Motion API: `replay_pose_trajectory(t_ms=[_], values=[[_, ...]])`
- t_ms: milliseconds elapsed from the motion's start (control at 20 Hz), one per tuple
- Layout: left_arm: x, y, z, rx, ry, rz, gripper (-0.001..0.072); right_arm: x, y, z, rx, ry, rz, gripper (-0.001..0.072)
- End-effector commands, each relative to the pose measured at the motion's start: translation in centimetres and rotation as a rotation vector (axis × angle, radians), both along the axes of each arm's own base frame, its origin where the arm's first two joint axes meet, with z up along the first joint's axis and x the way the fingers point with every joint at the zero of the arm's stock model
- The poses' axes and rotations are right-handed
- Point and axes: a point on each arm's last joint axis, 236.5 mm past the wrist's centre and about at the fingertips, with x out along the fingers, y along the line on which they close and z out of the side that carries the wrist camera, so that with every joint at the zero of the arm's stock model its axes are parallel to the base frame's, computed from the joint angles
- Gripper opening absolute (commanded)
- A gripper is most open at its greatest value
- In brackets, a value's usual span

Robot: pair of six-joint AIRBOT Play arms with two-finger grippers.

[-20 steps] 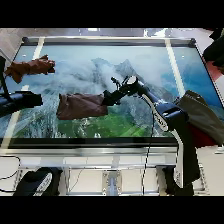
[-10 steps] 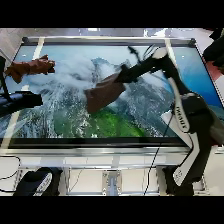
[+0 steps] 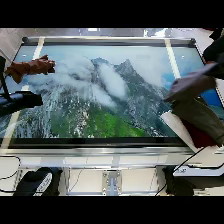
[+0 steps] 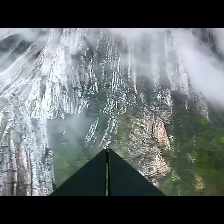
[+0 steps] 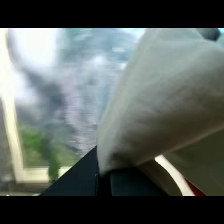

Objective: Fold the shirts.

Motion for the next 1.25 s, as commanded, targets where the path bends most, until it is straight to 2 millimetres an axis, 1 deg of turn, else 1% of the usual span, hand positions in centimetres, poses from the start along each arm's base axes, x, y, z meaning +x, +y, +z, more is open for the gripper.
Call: replay_pose_trajectory(t_ms=[0,50,100,150,200,250,300,350,400,450,500,550,600,700,750,800,900,1050,1200], values=[[0.0,-0.5,0.0,-0.024,0.001,-0.008,0.0012,-9.9,-10.1,-1.6,-0.149,0.165,-0.349,0.0017],[0.0,-0.6,0.0,-0.026,0.001,-0.009,0.0012,-11.6,-10.7,-2.9,-0.113,0.203,-0.397,0.0017],[0.0,-0.6,0.0,-0.027,0.001,-0.010,0.0012,-13.1,-11.0,-4.3,-0.076,0.243,-0.432,0.0021],[0.0,-0.9,0.0,-0.037,0.002,-0.014,0.0012,-14.3,-11.0,-5.5,-0.045,0.275,-0.457,0.0093],[0.0,-1.1,0.0,-0.047,0.003,-0.018,0.0012,-15.4,-11.1,-6.3,-0.025,0.297,-0.483,0.0278],[-0.1,-1.3,0.0,-0.055,0.003,-0.021,0.0012,-16.1,-11.4,-6.3,-0.022,0.301,-0.507,0.0425],[-0.1,-1.4,0.0,-0.062,0.003,-0.023,0.0012,-16.6,-11.8,-5.9,-0.028,0.292,-0.533,0.0464],[-0.1,-1.4,0.0,-0.062,0.004,-0.023,0.0012,-17.0,-12.3,-5.1,-0.042,0.274,-0.554,0.0463],[0.0,-1.4,-0.1,-0.062,0.006,-0.023,0.0012,-17.1,-12.9,-3.9,-0.065,0.245,-0.580,0.0463],[0.0,-1.4,-0.1,-0.062,0.006,-0.023,0.0012,-16.8,-13.3,-2.5,-0.084,0.204,-0.594,0.0461],[0.0,-1.4,-0.1,-0.062,0.007,-0.023,0.0012,-15.9,-13.1,-0.8,-0.091,0.144,-0.588,0.0449],[-0.1,-1.4,-0.2,-0.061,0.011,-0.023,0.0013,-14.3,-12.2,0.8,-0.066,0.072,-0.562,0.0448],[-0.2,-1.4,-0.2,-0.061,0.015,-0.024,0.0012,-12.3,-10.4,2.6,-0.021,-0.011,-0.508,0.0448],[-0.1,-1.4,-0.2,-0.061,0.014,-0.024,0.0013,-9.1,-6.3,5.6,0.056,-0.150,-0.365,0.0448],[-0.1,-1.4,-0.2,-0.061,0.014,-0.024,0.0013,-7.8,-4.9,6.6,0.070,-0.203,-0.320,0.0448],[-0.1,-1.4,-0.2,-0.061,0.014,-0.024,0.0012,-6.7,-3.7,7.2,0.076,-0.234,-0.282,0.0448],[-0.1,-1.4,-0.2,-0.061,0.014,-0.024,0.0013,-5.6,-1.5,7.2,0.078,-0.231,-0.213,0.0448],[-0.1,-1.4,-0.2,-0.061,0.014,-0.024,0.0012,-4.4,1.6,7.1,0.085,-0.225,-0.117,0.0448],[-0.1,-1.4,-0.2,-0.061,0.014,-0.024,0.0012,-3.8,3.5,7.1,0.089,-0.222,-0.056,0.0448]])
